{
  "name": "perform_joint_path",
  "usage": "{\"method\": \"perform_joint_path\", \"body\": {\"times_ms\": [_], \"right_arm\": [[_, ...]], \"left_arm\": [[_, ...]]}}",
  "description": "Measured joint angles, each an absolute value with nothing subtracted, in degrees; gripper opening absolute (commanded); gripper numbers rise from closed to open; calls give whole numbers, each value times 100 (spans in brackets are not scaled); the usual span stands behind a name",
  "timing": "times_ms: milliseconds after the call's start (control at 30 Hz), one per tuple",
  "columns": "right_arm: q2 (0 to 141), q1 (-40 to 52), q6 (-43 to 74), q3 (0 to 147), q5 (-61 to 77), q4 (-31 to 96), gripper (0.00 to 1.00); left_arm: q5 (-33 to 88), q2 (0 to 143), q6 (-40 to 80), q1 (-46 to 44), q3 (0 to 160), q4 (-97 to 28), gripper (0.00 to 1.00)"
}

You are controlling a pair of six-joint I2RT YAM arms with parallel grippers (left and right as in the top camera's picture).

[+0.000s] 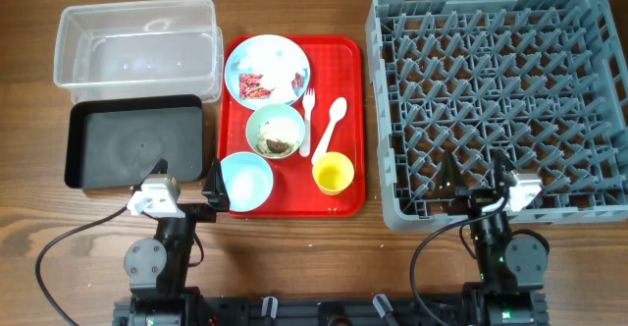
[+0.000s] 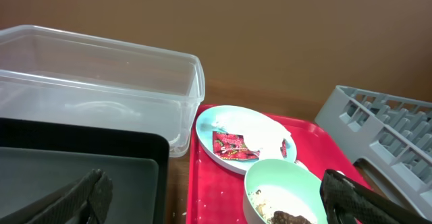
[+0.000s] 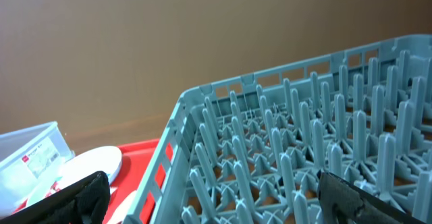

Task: Sort waste into correct bins and load items into the dishwasher rack
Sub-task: 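Raise both arms from rest toward the red tray, then grasp the tissue and red wrapper on the blue plate with left gripper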

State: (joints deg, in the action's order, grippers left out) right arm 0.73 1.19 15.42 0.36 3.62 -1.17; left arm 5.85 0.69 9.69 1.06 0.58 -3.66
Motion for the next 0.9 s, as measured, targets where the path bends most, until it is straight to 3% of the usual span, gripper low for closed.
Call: {"method": "perform_joint_path", "body": {"times_ms": [200,400,600,900], "right_arm": [[73,119,1422,36,626,-338,100],[486,117,836,670,880,-349,100],[2198,119,460,2263,880,51,100],[5240,119,357,5693,851,2611,100]], "left_arm": [[1100,73,1170,106,47,364,100],[1212,390,1326,106,558,250,100],[1232,2401,1365,106,2180,8,100],[1481,7507,698,-353,8173,-4178,100]]}}
